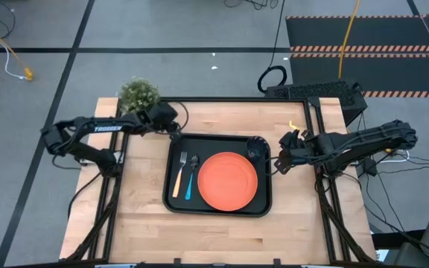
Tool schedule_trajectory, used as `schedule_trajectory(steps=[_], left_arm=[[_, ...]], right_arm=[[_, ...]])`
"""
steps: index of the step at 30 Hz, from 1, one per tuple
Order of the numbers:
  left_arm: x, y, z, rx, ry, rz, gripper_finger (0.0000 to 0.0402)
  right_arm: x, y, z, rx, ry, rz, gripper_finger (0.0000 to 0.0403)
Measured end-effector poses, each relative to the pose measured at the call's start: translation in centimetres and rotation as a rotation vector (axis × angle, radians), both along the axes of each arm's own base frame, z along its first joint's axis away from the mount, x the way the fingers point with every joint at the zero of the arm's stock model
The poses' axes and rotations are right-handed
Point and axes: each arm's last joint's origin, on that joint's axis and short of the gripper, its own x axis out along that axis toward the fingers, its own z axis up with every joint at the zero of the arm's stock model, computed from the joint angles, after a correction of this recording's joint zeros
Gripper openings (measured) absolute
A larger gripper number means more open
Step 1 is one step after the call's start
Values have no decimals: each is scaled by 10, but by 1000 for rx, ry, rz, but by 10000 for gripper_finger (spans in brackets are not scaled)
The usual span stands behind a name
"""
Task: Pick and place plate/cup/fork/spoon on tray
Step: Adjust the black tray on the table
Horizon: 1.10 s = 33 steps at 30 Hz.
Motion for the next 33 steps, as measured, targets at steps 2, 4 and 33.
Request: schedule_trajectory(steps=[2, 4, 33], left_arm=[[6, 5, 3, 16, 19, -61, 147], [10, 8, 3, -10, 24, -104, 147], [12, 1, -34, -174, 252, -231, 147]], right_arm=[[-1, 0, 1, -2, 0, 10, 134], [-1, 0, 1, -5, 2, 20, 134], [-1, 0, 1, 11, -8, -2, 134]])
